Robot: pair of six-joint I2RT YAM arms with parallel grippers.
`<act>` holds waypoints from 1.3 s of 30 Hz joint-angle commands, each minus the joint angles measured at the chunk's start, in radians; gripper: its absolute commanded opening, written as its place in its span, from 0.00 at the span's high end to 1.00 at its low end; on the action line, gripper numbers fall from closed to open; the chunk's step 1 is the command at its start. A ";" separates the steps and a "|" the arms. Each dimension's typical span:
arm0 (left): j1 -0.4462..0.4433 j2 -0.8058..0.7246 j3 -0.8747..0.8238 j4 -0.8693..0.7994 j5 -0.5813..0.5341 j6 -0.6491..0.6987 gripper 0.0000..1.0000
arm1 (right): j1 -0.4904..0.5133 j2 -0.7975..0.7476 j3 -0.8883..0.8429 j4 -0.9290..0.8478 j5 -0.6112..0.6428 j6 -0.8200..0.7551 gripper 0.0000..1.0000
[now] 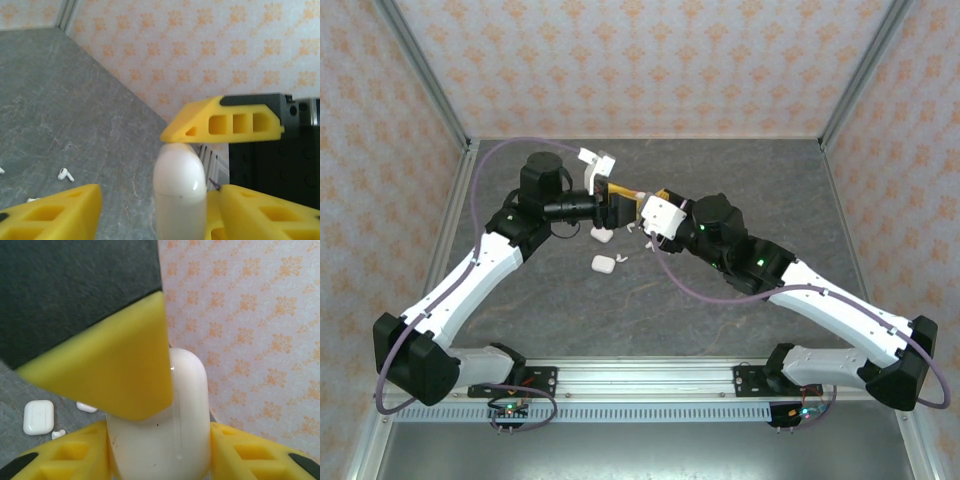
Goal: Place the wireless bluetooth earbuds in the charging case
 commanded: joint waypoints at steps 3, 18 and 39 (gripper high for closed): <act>-0.013 0.017 0.045 -0.041 0.055 0.045 0.53 | -0.005 -0.014 0.022 0.062 -0.002 0.023 0.55; -0.016 -0.019 0.020 -0.013 -0.019 0.073 0.84 | -0.032 -0.030 0.024 0.000 -0.015 0.093 0.31; -0.132 -0.129 -0.222 0.410 -0.231 0.250 1.00 | -0.492 -0.161 -0.133 0.147 -0.893 0.813 0.01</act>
